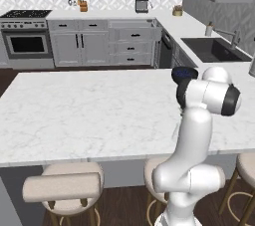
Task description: Take a straw from the drawer in front and place it inside the glass cup on the dining counter.
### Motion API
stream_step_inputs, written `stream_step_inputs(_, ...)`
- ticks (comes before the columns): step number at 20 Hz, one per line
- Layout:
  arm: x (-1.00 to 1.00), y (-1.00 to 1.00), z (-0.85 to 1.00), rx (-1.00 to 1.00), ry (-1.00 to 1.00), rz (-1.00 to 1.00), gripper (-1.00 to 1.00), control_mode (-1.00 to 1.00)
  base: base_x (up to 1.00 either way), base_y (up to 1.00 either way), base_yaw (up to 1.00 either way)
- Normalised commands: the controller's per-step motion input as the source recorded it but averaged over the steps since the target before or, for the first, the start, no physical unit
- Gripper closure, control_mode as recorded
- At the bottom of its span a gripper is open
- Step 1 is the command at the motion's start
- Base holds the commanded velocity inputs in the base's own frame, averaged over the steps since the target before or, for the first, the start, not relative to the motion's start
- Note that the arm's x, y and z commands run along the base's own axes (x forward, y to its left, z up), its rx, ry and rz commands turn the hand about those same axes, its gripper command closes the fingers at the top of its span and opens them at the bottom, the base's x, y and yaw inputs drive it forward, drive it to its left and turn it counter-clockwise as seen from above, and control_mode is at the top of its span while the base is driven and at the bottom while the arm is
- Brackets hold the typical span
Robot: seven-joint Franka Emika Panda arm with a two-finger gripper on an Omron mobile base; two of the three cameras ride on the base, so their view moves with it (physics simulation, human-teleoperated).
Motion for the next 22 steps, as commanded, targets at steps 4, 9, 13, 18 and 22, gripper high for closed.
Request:
stream_step_inputs(4,-0.57,0.04,-0.22,0.02,-0.03,0.0,1.0,-1.0,0.0,0.0,0.0)
stream_step_inputs(9,-0.02,0.27,-0.17,0.01,-0.11,0.0,1.0,-1.0,0.0,0.0,0.0)
stream_step_inputs(13,0.11,0.31,-0.14,0.0,-0.14,0.0,1.0,-1.0,0.0,0.0,0.0)
stream_step_inputs(18,0.16,0.05,-0.15,0.0,-0.12,0.0,1.0,-1.0,0.0,0.0,0.0)
stream_step_inputs(22,0.0,0.0,-0.14,0.0,-0.11,0.0,1.0,-1.0,0.0,0.0,0.0)
